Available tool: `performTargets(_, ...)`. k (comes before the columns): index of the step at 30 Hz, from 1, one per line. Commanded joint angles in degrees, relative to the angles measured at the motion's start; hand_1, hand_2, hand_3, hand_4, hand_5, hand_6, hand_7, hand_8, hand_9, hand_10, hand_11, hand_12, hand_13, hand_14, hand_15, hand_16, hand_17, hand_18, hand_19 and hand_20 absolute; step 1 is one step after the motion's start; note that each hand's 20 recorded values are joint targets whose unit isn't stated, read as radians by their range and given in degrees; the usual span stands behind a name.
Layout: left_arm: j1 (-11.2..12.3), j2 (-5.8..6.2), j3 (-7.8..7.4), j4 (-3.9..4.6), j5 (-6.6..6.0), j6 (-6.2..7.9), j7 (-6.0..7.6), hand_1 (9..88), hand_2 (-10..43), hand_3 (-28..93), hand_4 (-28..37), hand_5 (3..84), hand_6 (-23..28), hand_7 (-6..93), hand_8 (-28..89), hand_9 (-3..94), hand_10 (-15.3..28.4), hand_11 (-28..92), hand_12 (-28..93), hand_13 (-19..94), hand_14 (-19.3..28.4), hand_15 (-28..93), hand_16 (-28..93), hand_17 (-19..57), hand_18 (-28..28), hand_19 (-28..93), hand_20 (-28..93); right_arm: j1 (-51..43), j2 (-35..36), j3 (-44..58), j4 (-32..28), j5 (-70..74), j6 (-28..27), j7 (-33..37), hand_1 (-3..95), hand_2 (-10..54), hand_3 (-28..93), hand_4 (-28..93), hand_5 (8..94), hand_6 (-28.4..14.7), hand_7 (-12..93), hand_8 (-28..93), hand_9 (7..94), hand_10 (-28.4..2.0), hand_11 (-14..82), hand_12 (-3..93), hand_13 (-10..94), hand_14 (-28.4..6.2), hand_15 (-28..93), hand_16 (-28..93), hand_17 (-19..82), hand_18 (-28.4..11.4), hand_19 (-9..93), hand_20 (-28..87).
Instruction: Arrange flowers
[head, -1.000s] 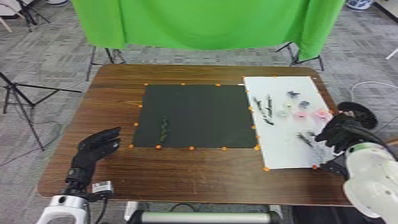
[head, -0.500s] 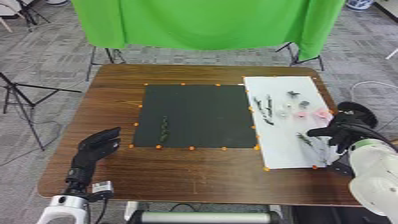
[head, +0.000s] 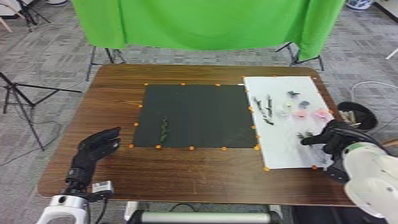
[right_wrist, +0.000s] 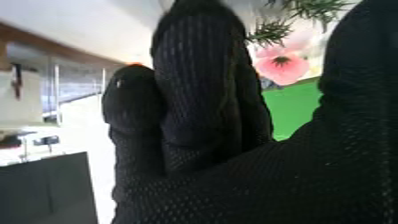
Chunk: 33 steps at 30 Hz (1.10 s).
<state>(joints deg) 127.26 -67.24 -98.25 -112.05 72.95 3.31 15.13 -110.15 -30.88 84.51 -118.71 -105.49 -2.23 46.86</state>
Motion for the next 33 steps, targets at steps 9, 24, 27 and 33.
performTargets(9,0.67,-0.29,0.54,0.82,-0.13,-0.88,-2.03,38.9,-9.5,64,-14.0,46.3,0.8,18.3,-7,36.9,10.6,23,17,34,16.0,24,2,7.6,15.0,18,20,-1.71,0.16,-0.19,1.08,4.92,13.07,-3.0,67.5,-9.5,48,-9,79.9,-6.4,17,17,93.7,-13.3,35.4,17.8,94,-2.7,58,15,80,-3.7,80,42)
performTargets(24,1.22,-0.17,0.41,0.48,-0.2,-0.92,-1.92,38.5,-9.5,64,-13.7,46.1,0.8,17.9,-7,36.8,10.6,23,17,34,16.0,24,2,7.2,15.2,19,20,18.81,-2.52,-11.08,-4.33,17.39,15.58,-9.33,68.1,-9.5,49,-8,80.6,-7.1,19,17,93.7,-13.6,36.6,16.8,94,-2.6,59,14,80,-3.5,81,41)
performTargets(27,1.18,-0.2,0.48,0.4,-0.26,-0.88,-1.99,38.4,-9.5,64,-13.7,46.1,0.8,17.8,-7,36.8,10.6,23,17,34,16.1,24,2,7.2,15.2,19,20,26.41,-5.42,-18.93,-3.39,18.25,14.98,-10.16,68.2,-9.5,49,-8,80.6,-7.1,19,17,93.7,-13.7,36.5,16.7,94,-2.7,59,14,80,-3.5,81,41)
performTargets(33,1.39,-0.21,0.32,0.4,-0.2,-1.05,-2.11,38.3,-9.5,64,-13.6,46.0,0.9,17.5,-7,36.7,10.6,22,17,34,16.2,25,2,7.1,15.3,19,20,38.15,-12.38,-32.27,0.81,18.05,15.37,-10.7,68.2,-9.5,50,-7,80.7,-7.1,19,17,93.7,-13.9,36.2,16.6,94,-3.3,59,14,80,-3.6,81,40)
